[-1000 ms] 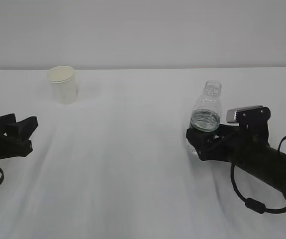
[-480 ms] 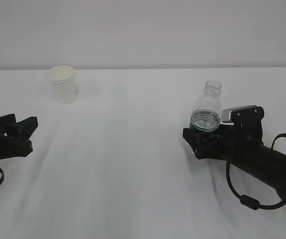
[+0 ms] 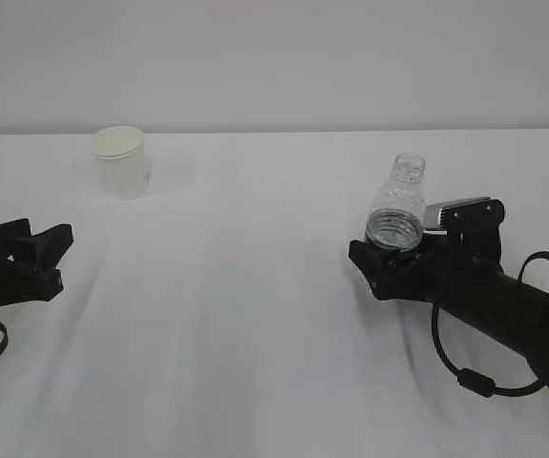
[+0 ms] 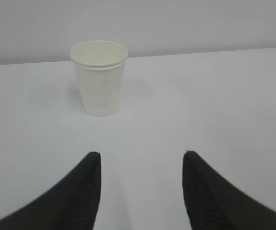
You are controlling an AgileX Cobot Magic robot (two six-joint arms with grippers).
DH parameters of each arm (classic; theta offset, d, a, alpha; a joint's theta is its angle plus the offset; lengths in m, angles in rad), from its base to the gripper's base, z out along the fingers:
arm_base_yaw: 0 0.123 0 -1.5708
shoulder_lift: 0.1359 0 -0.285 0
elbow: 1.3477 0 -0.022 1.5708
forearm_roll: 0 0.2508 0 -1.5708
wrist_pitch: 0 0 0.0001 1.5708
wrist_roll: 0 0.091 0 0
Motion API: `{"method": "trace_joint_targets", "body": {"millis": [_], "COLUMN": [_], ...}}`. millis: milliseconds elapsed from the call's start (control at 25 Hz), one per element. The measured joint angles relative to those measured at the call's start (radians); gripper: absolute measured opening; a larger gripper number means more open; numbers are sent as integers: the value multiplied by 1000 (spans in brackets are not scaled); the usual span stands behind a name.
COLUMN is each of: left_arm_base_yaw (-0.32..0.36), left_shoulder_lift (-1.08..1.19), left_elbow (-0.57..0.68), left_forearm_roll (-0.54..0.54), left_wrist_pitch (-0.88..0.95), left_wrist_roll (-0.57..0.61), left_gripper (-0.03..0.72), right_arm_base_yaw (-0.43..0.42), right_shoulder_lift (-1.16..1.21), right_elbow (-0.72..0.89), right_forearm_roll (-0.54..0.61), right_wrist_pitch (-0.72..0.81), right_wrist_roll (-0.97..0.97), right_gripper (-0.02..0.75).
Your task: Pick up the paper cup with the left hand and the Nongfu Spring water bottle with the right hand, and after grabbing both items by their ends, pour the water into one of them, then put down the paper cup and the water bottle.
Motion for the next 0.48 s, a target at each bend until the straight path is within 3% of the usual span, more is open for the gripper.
{"method": "trace_joint_targets", "body": {"millis": [480], "left_arm_base_yaw": [0], "left_shoulder_lift": [0], "left_elbow": [0], "left_forearm_roll": [0], "left_wrist_pitch": [0], "left_wrist_roll": [0], "left_gripper": [388], "right_arm_base_yaw": [0], "right_shoulder_lift": [0], "right_elbow": [-17], "right_forearm_roll": [-1], "right_wrist_pitch": [0], "right_wrist_roll": [0], "right_gripper": [640]}}
